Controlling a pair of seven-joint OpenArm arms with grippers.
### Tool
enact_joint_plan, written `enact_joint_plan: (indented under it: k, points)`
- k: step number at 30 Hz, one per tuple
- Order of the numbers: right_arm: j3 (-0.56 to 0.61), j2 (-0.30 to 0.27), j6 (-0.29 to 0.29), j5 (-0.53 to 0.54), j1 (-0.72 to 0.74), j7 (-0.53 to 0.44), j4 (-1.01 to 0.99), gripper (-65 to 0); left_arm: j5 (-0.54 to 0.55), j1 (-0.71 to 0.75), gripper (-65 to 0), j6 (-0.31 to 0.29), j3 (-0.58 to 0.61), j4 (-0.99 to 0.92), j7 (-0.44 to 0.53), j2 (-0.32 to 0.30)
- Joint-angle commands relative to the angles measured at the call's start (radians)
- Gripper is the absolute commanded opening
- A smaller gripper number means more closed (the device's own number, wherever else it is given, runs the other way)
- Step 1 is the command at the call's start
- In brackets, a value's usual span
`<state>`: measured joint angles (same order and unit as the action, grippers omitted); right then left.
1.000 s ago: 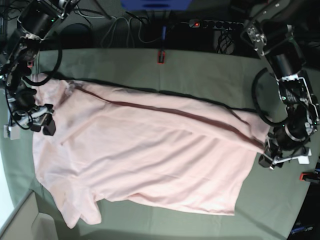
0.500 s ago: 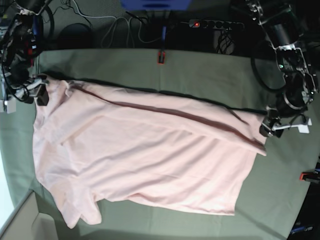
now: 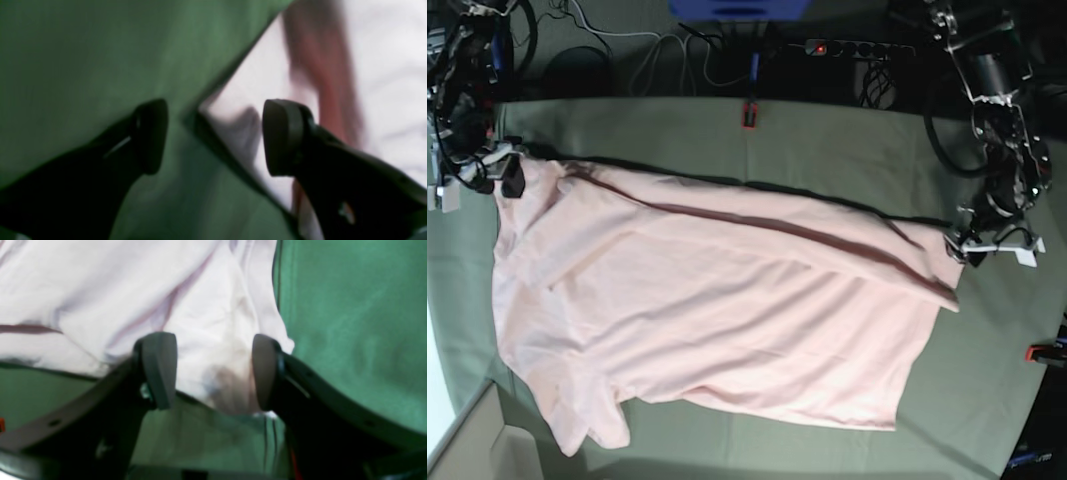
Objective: Layout the t-shirt on the table in an organized manner, then fold the t-shirt properly
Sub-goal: 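Pull the collar edge taut between the left and right grippers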
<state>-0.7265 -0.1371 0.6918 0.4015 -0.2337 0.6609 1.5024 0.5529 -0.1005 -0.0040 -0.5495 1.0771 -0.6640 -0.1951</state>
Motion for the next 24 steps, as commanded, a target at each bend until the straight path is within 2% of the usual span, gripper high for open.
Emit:
enact_joint_plan:
  k: [1,6,8,10,14,15,17,24]
  points:
    - [-0.018,-0.019,0.006,-0.003,-0.006,-0.031,0.007,-29.0,-0.001,-0.018,-21.5,0.006,0.001,-0.018,-0.013,-0.007]
    - [-0.02,-0.017,0.006,-0.118,0.012,-0.082,-0.055,-29.0,-0.001,-0.031,-21.7,0.006,0.001,-0.048,-0.013,-0.008]
    - [-0.02,-0.016,0.006,-0.131,0.012,-0.103,-0.076,-29.0,-0.001,-0.032,-24.5,0.006,0.004,-0.045,-0.013,-0.007]
    - [-0.02,-0.014,0.006,-0.131,0.006,-0.12,-0.084,-29.0,0.006,-0.031,-35.1,0.006,0.036,-0.044,-0.013,-0.011]
    - [-0.02,-0.012,0.006,-0.131,0.004,-0.122,-0.084,-29.0,0.0,-0.028,-62.8,0.006,0.067,-0.05,0.03,-0.008]
    - [-0.02,-0.012,0.006,-0.131,0.004,-0.122,-0.084,-29.0,-0.001,-0.028,-65.0,0.006,0.076,-0.051,0.031,-0.01]
    - [-0.018,-0.012,0.006,-0.132,0.004,-0.122,-0.093,-29.0,-0.001,-0.028,-63.6,0.006,0.096,-0.054,0.037,-0.013]
    - [-0.018,-0.026,0.006,-0.131,0.033,-0.123,-0.213,-30.6,0.008,-0.026,-65.0,0.006,0.108,-0.033,0.031,-0.016]
